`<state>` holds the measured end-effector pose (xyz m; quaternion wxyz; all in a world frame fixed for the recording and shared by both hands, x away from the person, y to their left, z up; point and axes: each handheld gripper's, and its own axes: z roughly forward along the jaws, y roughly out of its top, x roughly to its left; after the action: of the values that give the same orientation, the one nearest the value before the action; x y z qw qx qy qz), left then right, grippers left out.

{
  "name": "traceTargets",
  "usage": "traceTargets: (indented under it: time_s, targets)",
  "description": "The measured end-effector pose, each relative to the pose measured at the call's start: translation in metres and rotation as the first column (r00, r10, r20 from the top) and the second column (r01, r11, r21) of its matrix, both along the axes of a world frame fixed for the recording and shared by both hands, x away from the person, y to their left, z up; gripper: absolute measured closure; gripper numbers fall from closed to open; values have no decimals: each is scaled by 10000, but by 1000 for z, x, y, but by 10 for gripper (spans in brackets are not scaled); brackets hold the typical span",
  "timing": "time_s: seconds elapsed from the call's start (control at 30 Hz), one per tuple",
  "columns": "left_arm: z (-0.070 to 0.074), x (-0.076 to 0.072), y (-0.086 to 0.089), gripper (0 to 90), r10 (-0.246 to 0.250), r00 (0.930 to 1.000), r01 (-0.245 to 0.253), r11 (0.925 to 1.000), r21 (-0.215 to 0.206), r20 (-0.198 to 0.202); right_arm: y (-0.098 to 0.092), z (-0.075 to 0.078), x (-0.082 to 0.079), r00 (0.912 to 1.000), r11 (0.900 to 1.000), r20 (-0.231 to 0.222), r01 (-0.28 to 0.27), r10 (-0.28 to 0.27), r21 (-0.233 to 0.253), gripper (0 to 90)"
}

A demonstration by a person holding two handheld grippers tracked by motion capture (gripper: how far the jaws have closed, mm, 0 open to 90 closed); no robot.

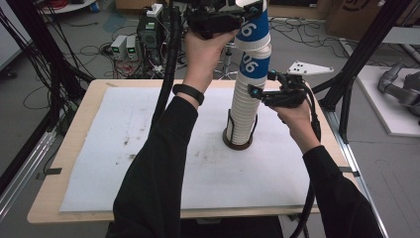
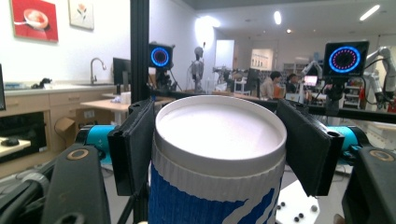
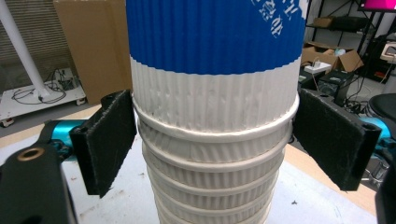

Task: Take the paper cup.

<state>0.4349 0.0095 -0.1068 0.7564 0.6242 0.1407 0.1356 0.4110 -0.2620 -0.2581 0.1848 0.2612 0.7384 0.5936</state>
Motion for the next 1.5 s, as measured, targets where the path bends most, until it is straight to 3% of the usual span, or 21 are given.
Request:
traceTargets:
  time_s: [0.2, 0.37, 0.4, 0.7, 0.93, 1.0, 1.13, 1.27, 1.47, 1.5]
  targets:
    - [6, -6, 14, 308, 1, 9999, -1, 10000, -31, 131, 0, 0, 0, 10000, 10000, 12, 0, 0, -8, 146]
    - [10, -16, 30, 308, 76, 9994, -92, 9989, 459, 337, -1, 0, 0, 10000, 10000, -23, -2, 2, -25, 146]
    - [10, -21, 37, 308, 190, 9988, -222, 9972, 719, 450, 0, 0, 0, 10000, 10000, -5, -2, 2, -18, 145]
    - [2, -38, 67, 308, 481, 9975, -540, 9911, 1213, 510, 0, -1, -1, 10000, 10000, -5, 38, -38, 10, 146]
    - [-19, -49, 82, 307, 547, 9984, -566, 9856, 1592, 167, 0, -1, -2, 9999, 9999, -26, 103, -103, 4, 146]
    - [-30, -55, 86, 307, 447, 9990, -439, 9844, 1702, -11, 0, -1, -2, 9999, 9999, -10, 117, -117, -10, 147]
    - [-42, -62, 87, 307, 331, 9993, -295, 9824, 1845, -165, 0, -2, -2, 9999, 9999, -2, 143, -143, -30, 147]
    - [-59, -73, 87, 307, 239, 9993, -169, 9750, 2214, -289, 0, -2, -3, 9999, 9999, -5, 148, -148, -70, 148]
    - [-90, -90, 89, 307, 45, 9985, 88, 9714, 2375, -551, 1, -2, -3, 9998, 9998, -42, 199, -199, -61, 148]
    - [-90, -90, 89, 307, 45, 9985, 88, 9714, 2375, -551, 1, -2, -3, 9998, 9998, -42, 199, -199, -61, 148]
